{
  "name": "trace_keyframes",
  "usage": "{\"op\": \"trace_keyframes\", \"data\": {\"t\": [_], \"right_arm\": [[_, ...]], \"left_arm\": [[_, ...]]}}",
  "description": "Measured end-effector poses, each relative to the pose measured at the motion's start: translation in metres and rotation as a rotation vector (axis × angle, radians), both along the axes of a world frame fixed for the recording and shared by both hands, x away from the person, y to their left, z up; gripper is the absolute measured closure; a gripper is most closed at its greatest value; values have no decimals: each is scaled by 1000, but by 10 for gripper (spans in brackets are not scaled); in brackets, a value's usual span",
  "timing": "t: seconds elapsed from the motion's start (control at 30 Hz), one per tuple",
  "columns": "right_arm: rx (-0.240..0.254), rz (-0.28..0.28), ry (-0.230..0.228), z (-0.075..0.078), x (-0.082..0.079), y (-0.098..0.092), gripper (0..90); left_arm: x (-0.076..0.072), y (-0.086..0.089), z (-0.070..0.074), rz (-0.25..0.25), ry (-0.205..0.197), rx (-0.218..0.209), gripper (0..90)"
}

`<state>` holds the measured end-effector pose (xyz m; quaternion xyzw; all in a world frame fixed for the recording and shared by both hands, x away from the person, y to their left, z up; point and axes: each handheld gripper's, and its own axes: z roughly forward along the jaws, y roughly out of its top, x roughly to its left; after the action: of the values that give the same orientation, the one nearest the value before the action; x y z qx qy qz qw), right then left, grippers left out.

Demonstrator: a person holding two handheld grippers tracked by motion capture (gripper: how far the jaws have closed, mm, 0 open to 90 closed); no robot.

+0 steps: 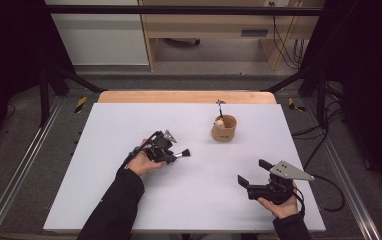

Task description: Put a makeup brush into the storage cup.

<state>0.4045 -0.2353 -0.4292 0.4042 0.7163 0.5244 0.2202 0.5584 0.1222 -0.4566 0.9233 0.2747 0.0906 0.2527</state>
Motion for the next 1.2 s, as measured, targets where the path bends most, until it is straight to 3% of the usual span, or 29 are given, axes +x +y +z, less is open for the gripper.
{"op": "trace_keyframes", "data": {"t": [0.33,0.43,0.6,0.77,0.87,1.0,1.2], "right_arm": [[-3,0,1,-1,0,1,54],[-3,1,0,-1,0,0,54],[-2,1,3,-1,0,1,54],[0,3,5,-1,1,1,55],[-2,5,6,-1,1,1,55],[-2,4,6,-1,1,1,55],[-2,5,5,0,0,1,55]], "left_arm": [[-1,1,2,16,20,14,770],[-1,2,3,10,18,25,700],[-1,5,7,8,21,23,678],[1,6,5,0,58,48,688],[1,4,5,-4,60,59,687],[1,-4,8,-30,71,127,686],[1,-5,8,-23,85,127,712]]}}
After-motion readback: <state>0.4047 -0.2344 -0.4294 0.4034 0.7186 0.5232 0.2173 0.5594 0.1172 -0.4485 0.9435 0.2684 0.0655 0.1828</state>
